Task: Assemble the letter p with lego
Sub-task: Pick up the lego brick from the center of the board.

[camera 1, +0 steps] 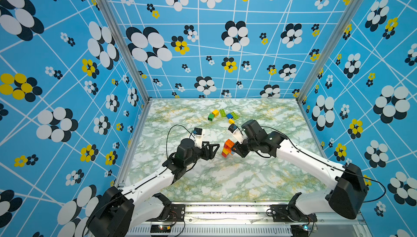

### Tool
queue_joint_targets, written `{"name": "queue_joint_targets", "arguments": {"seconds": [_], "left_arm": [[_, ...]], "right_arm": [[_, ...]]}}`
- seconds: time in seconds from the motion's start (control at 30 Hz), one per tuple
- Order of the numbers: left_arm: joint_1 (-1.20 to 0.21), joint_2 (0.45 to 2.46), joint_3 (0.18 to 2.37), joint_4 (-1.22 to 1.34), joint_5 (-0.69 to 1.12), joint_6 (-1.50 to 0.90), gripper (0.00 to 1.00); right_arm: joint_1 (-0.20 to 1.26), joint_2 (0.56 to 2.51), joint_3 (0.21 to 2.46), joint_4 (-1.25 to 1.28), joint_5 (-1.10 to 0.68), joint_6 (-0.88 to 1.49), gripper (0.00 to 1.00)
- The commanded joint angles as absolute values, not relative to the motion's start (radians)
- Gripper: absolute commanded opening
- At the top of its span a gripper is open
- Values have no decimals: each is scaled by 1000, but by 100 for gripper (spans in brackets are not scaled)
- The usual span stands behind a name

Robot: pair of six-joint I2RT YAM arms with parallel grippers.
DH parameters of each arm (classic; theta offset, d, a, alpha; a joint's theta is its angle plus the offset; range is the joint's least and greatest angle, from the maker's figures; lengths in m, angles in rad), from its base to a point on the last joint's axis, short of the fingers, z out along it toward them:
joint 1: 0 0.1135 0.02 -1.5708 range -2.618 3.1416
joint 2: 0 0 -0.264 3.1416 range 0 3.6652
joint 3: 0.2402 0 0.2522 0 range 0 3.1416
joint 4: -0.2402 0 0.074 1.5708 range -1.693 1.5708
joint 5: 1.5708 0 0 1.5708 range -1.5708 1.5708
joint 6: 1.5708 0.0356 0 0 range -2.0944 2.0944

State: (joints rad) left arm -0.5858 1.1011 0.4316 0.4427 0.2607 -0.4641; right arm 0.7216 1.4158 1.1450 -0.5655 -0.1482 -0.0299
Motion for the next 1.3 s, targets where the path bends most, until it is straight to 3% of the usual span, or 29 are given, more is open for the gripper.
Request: {"name": "queue_joint_targets", "arguments": {"seconds": [0.0,0.43,1.27], "left_arm": [[-593,1105,350,632,316,-292,75],[-702,1161,286,811,241,67,74],[-718,1296,300,895,179,66,58]], "right_arm": [[688,1404,1200,-626,-207,43,22],[693,1375,1290,-710,-291,90,21],[754,1377,1341,-717,-293,94,19]]}}
